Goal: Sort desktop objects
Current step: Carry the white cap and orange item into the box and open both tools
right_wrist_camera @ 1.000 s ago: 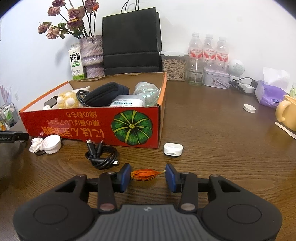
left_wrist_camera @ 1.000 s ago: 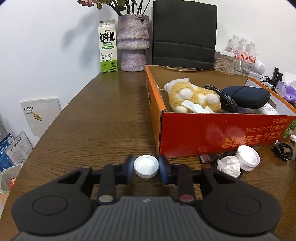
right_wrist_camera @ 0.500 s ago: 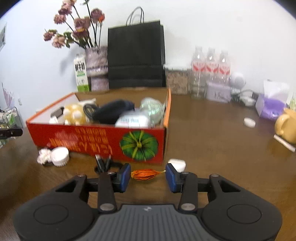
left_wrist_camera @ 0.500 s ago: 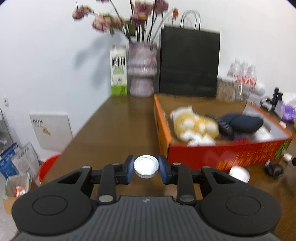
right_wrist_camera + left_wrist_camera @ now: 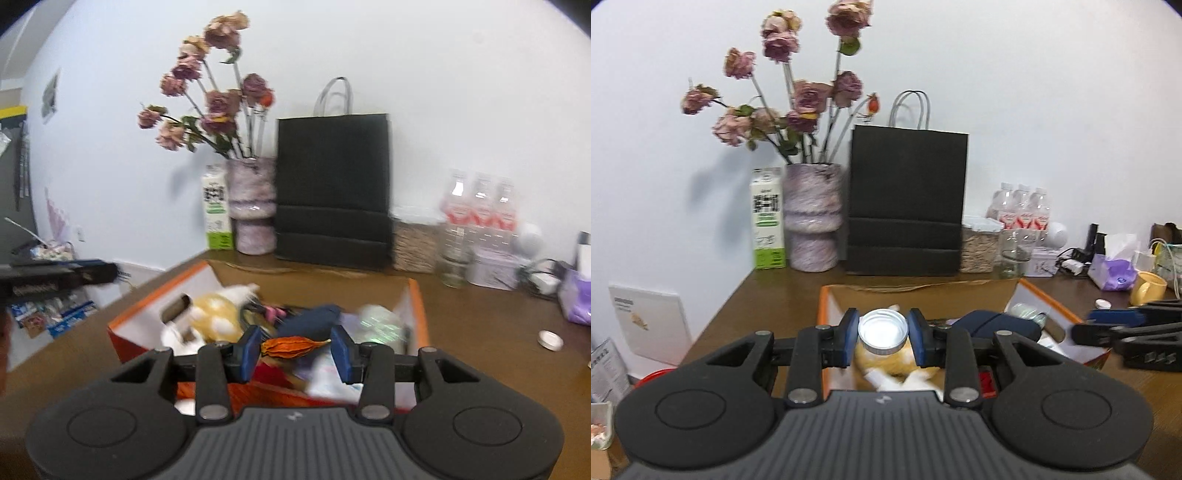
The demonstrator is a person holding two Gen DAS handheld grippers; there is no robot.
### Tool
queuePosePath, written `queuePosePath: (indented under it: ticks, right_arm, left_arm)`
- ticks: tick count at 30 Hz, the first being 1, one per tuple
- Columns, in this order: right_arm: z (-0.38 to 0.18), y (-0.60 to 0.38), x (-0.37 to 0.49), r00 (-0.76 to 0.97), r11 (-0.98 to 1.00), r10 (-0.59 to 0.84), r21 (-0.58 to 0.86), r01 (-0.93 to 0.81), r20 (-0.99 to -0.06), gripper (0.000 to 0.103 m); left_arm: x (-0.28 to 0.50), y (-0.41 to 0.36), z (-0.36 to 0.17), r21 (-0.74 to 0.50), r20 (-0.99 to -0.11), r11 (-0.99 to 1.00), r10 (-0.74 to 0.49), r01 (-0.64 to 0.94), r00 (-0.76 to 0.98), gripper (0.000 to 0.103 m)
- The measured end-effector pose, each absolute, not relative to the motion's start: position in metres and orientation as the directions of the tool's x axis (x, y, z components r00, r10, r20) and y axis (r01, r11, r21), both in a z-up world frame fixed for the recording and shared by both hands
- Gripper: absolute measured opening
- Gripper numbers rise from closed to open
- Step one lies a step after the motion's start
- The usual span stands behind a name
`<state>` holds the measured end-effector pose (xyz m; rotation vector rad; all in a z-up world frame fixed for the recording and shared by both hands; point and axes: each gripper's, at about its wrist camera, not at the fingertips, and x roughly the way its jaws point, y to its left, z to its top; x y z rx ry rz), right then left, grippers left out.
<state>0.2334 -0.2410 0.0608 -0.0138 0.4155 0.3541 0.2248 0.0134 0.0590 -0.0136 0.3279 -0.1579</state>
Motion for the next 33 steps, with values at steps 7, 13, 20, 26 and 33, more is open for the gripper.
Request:
queuePosePath:
  ticks: [7,13,20,26,33]
  right_arm:
    - [0.060,-0.188,0.274,0.827,0.914,0.377,0.025,-0.404,-0.417,0.040]
    - [0.031,-0.176,0.295,0.800,0.907,0.390,0.041,-0.419,-0.455,0.040]
    - [0.017,-0.171,0.292,0.816,0.914,0.351,-0.023,-0.406,-0.459,0.040]
    - [0.017,-0.175,0.284,0.841,0.921,0.326,-0.056,-0.385,-0.433,0.061]
    - [0.024,-0.185,0.276,0.889,0.946,0.251,-0.096,-0.309,-0.382,0.101]
  left_arm:
    - [0.264,-0.004,0.048,-0.053,-0.326,0.992,-0.129,0.118,0.937,0.029]
    - [0.286,-0.006,0.019,0.005,-0.390,0.996,-0.080,0.089,0.917,0.029]
    - [0.282,-0.012,0.008,0.058,-0.392,0.995,-0.056,0.086,0.918,0.030]
    - [0.275,-0.013,0.011,0.074,-0.361,0.995,-0.032,0.063,0.932,0.067]
    - [0.265,-0.007,0.017,0.061,-0.315,0.998,0.020,-0.001,0.949,0.103]
